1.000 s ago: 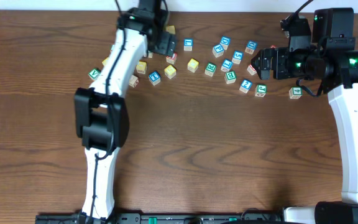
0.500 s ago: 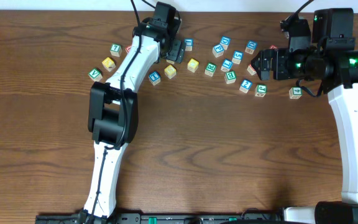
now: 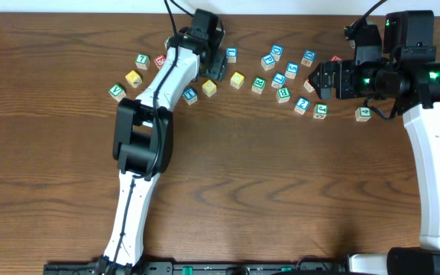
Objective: Spell out AI2
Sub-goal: 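Lower the left gripper and grasp the red A block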
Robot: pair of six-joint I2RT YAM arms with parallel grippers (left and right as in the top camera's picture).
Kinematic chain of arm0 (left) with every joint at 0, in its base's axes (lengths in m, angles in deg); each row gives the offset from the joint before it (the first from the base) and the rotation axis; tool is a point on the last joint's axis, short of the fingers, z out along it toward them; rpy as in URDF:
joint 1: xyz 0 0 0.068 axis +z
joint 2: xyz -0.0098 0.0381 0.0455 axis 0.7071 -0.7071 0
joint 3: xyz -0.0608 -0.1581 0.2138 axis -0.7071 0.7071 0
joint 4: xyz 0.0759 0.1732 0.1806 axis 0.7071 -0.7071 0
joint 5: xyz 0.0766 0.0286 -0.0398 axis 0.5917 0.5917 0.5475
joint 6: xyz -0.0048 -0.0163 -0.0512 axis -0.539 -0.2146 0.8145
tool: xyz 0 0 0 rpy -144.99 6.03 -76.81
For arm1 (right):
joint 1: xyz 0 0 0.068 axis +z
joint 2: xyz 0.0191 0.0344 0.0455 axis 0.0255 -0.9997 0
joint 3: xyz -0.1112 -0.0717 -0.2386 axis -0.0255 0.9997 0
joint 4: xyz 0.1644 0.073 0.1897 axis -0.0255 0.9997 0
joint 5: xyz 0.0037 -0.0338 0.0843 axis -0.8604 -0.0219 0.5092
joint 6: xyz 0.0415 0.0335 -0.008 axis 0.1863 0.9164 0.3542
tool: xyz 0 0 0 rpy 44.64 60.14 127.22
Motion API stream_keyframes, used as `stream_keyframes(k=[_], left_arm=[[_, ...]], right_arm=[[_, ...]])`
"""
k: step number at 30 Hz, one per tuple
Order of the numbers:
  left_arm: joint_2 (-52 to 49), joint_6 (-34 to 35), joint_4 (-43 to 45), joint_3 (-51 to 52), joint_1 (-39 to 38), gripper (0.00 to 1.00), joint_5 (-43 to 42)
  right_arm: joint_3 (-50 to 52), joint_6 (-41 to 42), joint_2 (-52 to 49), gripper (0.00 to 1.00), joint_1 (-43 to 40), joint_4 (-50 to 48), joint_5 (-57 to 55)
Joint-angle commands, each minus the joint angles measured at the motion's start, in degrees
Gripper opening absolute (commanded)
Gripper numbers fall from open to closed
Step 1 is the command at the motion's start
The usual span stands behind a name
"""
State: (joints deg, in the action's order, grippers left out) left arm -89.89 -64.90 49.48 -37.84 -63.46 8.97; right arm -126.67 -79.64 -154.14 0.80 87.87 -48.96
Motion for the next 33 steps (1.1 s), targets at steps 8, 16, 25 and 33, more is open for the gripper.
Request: stream_keyframes(k=[8,16,25,33], left_arm=[[-1.4,1.9,1.1,-0.8,-0.5,0.45,0.5],[-1.0,1.9,1.0,-0.9,-0.5,0.34,0.5],[3.2,2.4,0.8,-0.9,-0.5,0.29,0.5],[10.7,4.0,-2.9,-0.9,-0.5,0.28,1.0]], right_arm=[[-0.7,-0.7,0.2,0.99,0.4,0.2,-0.1],[-0.7,-0.7,0.2,0.99,0.4,0.2,-0.1],[-0.7,-0.7,0.2,0.99,0.4,0.2,-0.1],[-0.7,-0.7,0.2,0.99,0.4,0.2,-0.1]])
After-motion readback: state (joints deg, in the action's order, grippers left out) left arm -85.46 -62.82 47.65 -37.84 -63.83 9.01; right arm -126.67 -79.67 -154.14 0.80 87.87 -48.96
